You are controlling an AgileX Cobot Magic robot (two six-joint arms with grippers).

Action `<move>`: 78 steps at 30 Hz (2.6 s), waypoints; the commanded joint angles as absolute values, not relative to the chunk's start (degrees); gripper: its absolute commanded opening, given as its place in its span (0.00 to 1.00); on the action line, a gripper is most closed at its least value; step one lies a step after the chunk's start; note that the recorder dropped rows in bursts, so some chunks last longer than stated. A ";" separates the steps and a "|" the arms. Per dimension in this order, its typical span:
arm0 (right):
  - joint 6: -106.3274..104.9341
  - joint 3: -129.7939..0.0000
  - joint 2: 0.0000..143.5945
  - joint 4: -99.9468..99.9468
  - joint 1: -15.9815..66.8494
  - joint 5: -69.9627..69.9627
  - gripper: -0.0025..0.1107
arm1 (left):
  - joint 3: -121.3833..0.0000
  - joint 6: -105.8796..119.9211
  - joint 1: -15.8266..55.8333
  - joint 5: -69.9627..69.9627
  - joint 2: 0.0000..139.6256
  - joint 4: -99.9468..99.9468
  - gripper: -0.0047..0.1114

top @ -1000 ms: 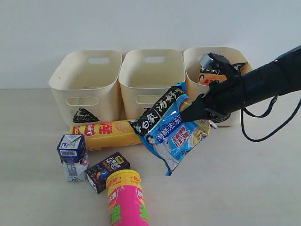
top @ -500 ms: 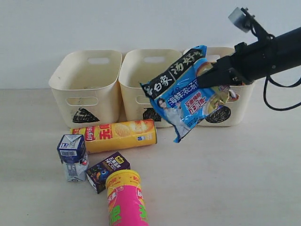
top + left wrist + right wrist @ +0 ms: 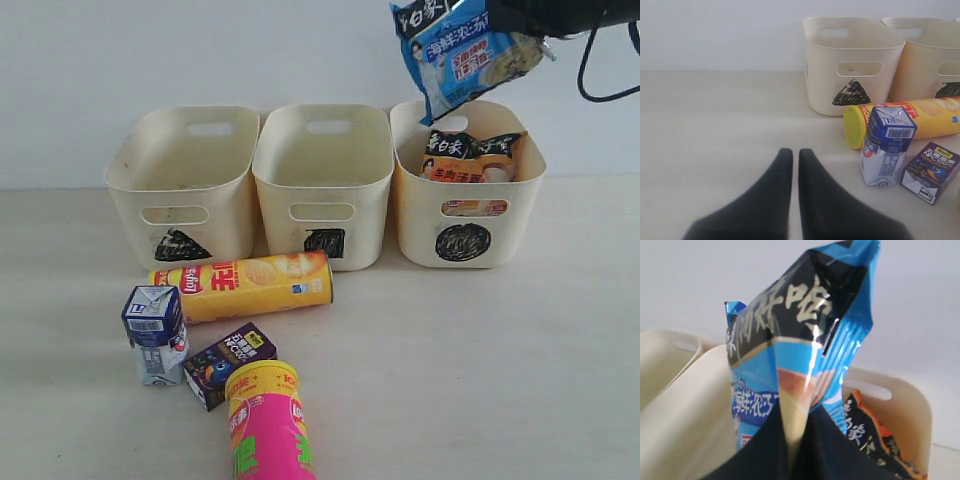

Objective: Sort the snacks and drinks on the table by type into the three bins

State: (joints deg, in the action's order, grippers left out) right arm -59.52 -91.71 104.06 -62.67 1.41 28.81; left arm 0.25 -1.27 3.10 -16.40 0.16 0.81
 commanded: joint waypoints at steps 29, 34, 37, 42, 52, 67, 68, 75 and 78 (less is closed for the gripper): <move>-57.11 -102.37 122.79 -63.98 1.13 23.44 0.68 | 0.00 -1.67 2.93 -16.25 0.00 0.51 0.08; -57.11 -102.37 121.38 -63.59 1.13 24.87 0.67 | 0.00 -1.67 2.93 -16.25 0.00 0.51 0.08; -57.11 -102.37 119.70 -61.74 1.13 26.25 0.66 | 0.00 -1.67 2.93 -16.25 0.00 0.51 0.08; -51.27 -102.37 116.52 -50.07 1.13 29.88 0.37 | 0.00 -1.67 2.93 -16.25 0.00 0.51 0.08; -23.81 -102.37 111.59 -14.18 1.13 39.86 0.02 | 0.00 -1.67 2.93 -16.25 0.00 0.51 0.08; -10.53 -101.13 105.21 0.82 1.13 58.55 0.02 | 0.00 -1.67 2.93 -16.25 0.00 0.51 0.08; -9.91 -99.76 104.01 0.82 1.13 57.92 0.02 | 0.00 -1.67 2.93 -16.25 0.00 0.51 0.08; -8.89 -86.81 93.54 0.70 1.13 49.26 0.02 | 0.00 -1.67 2.93 -16.25 0.00 0.51 0.08; -8.89 -81.79 88.72 0.70 1.13 46.73 0.02 | 0.00 -1.67 2.93 -16.25 0.00 0.51 0.08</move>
